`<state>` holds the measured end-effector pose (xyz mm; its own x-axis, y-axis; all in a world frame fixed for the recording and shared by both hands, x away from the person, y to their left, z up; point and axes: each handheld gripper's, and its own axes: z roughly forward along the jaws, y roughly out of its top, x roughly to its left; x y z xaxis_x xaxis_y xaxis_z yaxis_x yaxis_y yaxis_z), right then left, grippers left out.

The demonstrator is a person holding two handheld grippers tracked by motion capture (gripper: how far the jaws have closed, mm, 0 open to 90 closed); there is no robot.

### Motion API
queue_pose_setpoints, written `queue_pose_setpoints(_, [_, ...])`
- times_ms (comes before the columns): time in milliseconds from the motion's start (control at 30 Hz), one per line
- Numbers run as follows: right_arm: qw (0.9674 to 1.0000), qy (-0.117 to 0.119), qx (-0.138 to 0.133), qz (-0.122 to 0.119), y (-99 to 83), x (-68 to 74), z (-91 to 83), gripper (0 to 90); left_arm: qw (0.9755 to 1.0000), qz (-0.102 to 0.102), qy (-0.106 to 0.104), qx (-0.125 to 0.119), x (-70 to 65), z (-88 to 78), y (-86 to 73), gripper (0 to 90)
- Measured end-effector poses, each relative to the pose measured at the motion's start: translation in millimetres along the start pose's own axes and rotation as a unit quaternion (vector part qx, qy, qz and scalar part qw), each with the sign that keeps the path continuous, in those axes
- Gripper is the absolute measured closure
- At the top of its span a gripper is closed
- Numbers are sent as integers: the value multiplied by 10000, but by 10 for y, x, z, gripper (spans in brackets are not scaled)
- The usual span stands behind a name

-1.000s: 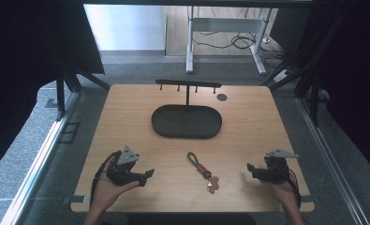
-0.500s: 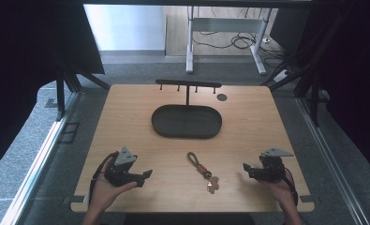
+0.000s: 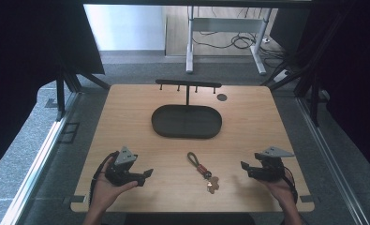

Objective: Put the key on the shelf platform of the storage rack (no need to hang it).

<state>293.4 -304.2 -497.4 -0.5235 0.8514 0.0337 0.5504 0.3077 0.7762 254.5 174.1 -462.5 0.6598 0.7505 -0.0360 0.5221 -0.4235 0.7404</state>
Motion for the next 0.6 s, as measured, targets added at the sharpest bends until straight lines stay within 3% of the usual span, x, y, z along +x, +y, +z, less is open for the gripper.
queue_pose_setpoints(233, [10000, 57, 55, -49, 108, 82, -91, 324, 10000, 18, -60, -66, -26, -34, 14, 213])
queue_pose_setpoints(400, [9989, 157, 370, -239, 250, 182, -134, 340, 9999, 31, -83, -72, -26, -32, 11, 213])
queue_pose_setpoints(433, [9978, 113, 542, -375, 328, 234, -165, 355, 9999, 36, -85, -85, -33, -43, 13, 213])
queue_pose_setpoints(600, [9952, 155, 809, -536, 433, 315, -184, 373, 9998, 48, -88, -148, -44, -81, 21, 213])
